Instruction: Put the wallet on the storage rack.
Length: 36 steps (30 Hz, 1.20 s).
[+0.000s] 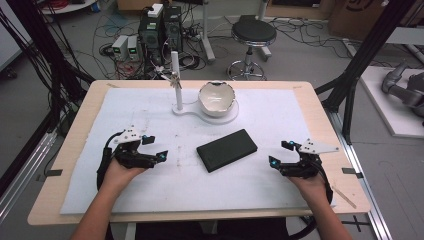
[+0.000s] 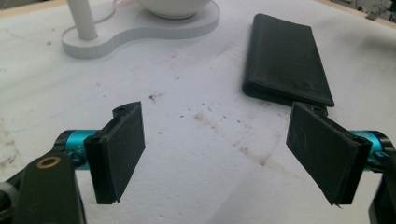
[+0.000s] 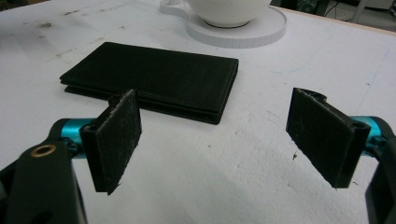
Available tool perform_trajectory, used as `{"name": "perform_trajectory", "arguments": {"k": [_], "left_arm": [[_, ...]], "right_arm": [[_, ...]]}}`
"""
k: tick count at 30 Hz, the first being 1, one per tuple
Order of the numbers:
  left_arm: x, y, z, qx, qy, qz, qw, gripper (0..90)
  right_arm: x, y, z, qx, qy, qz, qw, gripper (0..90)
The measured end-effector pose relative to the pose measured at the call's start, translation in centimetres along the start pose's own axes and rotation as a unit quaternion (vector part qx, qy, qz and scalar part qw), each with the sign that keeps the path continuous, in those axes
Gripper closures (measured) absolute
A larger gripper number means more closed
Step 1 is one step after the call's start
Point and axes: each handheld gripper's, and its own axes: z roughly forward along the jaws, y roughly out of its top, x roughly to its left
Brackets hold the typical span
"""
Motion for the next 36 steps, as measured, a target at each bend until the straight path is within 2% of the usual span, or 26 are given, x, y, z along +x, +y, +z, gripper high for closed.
{"name": "perform_trajectory", "arguments": {"k": [2, 5, 8, 13, 15, 20, 27, 30, 36], "left_arm": [[0.2, 0.0, 0.0, -0.002, 0.002, 0.000, 1.0000, 19.4], [0.3, 0.0, 0.0, -0.012, -0.010, -0.004, 0.9999, 19.4], [0.4, 0.3, 0.3, -0.011, -0.016, -0.008, 0.9998, 19.5], [0.2, 1.3, 1.7, -0.007, -0.032, -0.015, 0.9994, 19.8], [0.0, 1.8, 2.6, 0.000, -0.040, -0.010, 0.9992, 19.8], [-0.4, 3.4, 5.5, 0.016, -0.079, -0.010, 0.9967, 19.8], [-1.5, 4.9, 9.7, 0.046, -0.103, 0.003, 0.9936, 19.4], [-1.7, 5.2, 11.2, 0.054, -0.112, -0.001, 0.9923, 19.4], [-1.9, 5.0, 13.5, 0.072, -0.115, -0.010, 0.9907, 19.4]], "right_arm": [[-0.1, -0.1, 0.0, 0.003, 0.000, 0.000, 1.0000, 18.4], [0.0, -0.2, -0.1, 0.003, -0.002, 0.001, 1.0000, 18.4], [0.1, -0.1, -0.1, 0.003, -0.001, 0.000, 1.0000, 18.4], [0.2, -0.1, -0.1, 0.000, 0.005, 0.001, 1.0000, 18.4], [0.3, -0.1, -0.1, 0.001, 0.006, 0.000, 1.0000, 18.4], [0.4, -0.1, -0.1, 0.002, 0.010, -0.001, 1.0000, 18.4], [0.4, -0.1, -0.1, 0.002, 0.009, 0.001, 1.0000, 18.4], [0.4, -0.1, -0.1, 0.001, 0.009, 0.000, 1.0000, 18.4], [0.4, -0.2, -0.1, 0.003, 0.010, -0.001, 0.9999, 18.4]]}}
